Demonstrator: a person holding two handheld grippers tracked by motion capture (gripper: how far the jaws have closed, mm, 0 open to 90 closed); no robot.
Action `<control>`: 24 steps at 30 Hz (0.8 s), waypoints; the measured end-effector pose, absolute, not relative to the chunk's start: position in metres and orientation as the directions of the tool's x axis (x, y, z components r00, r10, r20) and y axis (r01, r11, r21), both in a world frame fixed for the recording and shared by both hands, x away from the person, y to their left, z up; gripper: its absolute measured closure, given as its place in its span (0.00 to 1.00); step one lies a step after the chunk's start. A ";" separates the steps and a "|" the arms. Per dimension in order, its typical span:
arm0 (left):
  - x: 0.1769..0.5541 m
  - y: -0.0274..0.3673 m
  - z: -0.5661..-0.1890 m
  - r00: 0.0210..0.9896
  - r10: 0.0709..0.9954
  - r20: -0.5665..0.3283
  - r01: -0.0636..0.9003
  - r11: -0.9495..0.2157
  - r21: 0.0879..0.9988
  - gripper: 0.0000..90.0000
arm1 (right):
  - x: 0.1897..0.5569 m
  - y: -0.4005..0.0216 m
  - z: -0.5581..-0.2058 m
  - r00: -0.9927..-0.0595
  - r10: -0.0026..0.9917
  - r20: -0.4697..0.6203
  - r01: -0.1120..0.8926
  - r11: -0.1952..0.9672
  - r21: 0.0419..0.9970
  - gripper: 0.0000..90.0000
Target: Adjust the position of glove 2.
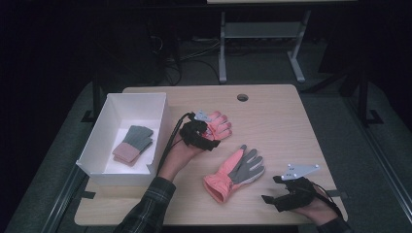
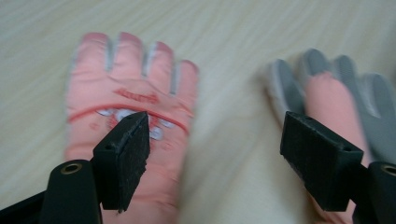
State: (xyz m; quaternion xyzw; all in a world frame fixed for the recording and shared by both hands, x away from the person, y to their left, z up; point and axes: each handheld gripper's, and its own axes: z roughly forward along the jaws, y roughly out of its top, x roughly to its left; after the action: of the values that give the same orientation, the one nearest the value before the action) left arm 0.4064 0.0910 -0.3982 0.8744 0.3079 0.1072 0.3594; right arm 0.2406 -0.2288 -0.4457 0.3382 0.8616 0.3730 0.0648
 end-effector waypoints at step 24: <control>0.472 0.099 -0.434 0.709 0.704 -0.031 0.593 -0.572 0.567 0.42 | 0.240 -0.230 -0.447 -0.773 0.614 0.159 0.536 0.497 0.682 0.21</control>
State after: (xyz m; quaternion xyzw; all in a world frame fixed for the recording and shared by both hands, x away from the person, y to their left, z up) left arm 0.4717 0.0988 -0.4337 0.8809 0.3681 0.0996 0.2804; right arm 0.2400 -0.2297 -0.4472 0.3330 0.8637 0.3747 0.0523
